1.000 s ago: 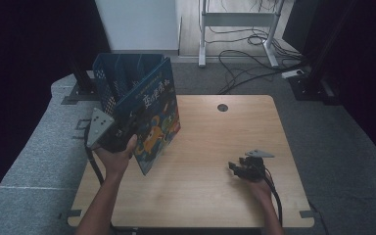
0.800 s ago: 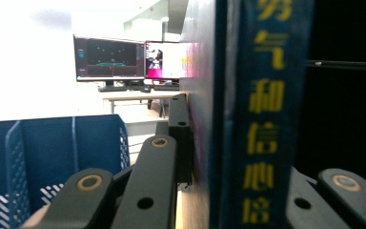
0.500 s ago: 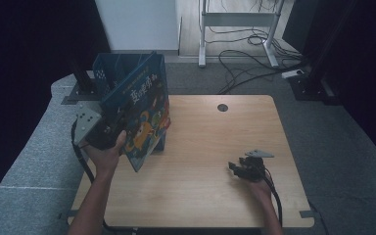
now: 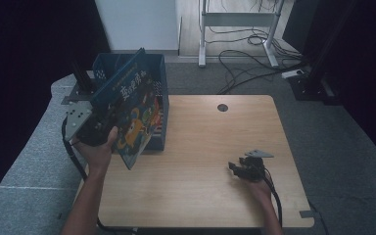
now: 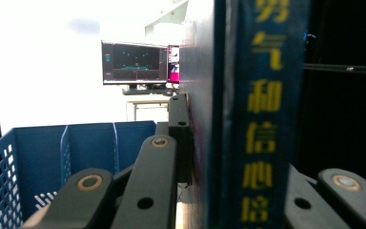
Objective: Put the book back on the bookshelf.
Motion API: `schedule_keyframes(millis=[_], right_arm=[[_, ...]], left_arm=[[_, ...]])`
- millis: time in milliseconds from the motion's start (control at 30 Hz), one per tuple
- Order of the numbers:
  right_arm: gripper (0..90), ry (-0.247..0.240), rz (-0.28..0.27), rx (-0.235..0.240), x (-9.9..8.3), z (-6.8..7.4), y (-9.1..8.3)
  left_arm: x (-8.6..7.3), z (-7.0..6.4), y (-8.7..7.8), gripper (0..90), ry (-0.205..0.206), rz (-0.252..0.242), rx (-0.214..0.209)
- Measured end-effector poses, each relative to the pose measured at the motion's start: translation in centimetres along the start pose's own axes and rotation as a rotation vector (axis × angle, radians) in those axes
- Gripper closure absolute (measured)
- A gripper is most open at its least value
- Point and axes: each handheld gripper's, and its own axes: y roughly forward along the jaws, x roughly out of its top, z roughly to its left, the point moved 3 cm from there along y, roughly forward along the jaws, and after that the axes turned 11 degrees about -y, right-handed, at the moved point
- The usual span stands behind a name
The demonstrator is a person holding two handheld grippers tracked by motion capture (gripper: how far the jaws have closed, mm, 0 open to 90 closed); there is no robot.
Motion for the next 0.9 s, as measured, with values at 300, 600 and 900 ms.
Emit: schedule_keyframes(millis=[300, 600, 900], right_arm=[[41.7, 0.004, -0.001, 0.004, 0.0, -0.1, 0.0], [41.6, 0.008, -0.004, 0.008, 0.0, -0.1, 0.0], [41.5, 0.002, -0.003, 0.003, 0.0, 0.0, 0.0]], left_arm=[[0.4, 0.1, 1.2, 82.0, 0.012, 0.002, 0.025], [0.2, 0.7, 2.9, 82.0, 0.020, 0.004, 0.055], [0.2, 1.1, 4.7, 82.0, 0.029, 0.009, 0.074]])
